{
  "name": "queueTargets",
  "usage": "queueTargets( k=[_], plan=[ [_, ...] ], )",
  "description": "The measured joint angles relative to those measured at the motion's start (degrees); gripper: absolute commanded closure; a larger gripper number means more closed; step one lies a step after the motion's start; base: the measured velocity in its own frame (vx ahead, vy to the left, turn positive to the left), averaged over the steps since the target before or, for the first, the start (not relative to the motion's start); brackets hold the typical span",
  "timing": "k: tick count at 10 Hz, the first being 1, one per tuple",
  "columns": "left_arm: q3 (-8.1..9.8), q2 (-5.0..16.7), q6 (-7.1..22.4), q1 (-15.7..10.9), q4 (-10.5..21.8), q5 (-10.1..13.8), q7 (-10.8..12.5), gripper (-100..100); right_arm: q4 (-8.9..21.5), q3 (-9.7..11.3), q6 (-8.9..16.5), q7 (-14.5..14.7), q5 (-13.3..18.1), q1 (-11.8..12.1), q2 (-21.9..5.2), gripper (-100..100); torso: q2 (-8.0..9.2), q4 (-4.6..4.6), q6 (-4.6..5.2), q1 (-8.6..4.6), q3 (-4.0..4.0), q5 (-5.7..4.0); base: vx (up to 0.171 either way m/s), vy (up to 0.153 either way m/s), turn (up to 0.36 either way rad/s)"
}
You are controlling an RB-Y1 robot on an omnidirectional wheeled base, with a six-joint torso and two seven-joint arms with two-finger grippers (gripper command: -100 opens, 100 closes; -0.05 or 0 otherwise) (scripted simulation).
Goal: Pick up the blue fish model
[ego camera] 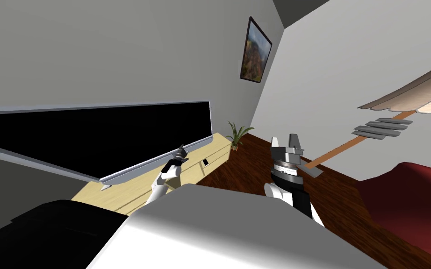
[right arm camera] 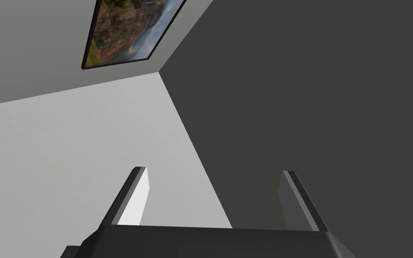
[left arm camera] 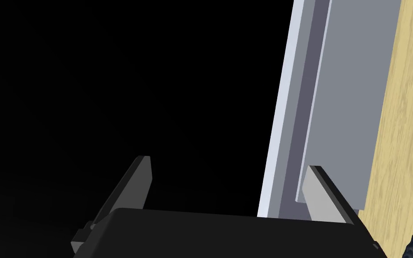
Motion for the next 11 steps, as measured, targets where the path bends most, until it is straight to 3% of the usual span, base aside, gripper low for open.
queueTargets(
  k=[7, 8, 11],
  plan=[
    [1.79, 3.0, 8.3, -3.7, 9.1, 3.9, 0.2, -100, 0.0, 0.0, 0.0, 0.0, 0.0, 0.0, 0.0, 0, -0.01, -0.01, -0.02, 0.04, -0.01, 0.01, 0.016, -0.004, 0.009],
    [1.88, 4.4, 9.5, -4.9, 11.2, 5.1, 0.3, -100, 0.0, 0.0, 0.0, 0.0, 0.0, 0.0, 0.0, 0, -0.04, -0.01, -0.01, 0.05, -0.02, 0.0, 0.018, 0.0, 0.019],
    [2.37, 5.4, 12.6, -7.3, 16.3, 6.3, 0.2, -100, 0.0, 0.0, 0.0, 0.0, 0.0, 0.0, 0.0, 0, -0.03, -0.01, -0.01, 0.06, -0.02, 0.01, 0.021, 0.004, 0.038]
  ],
)
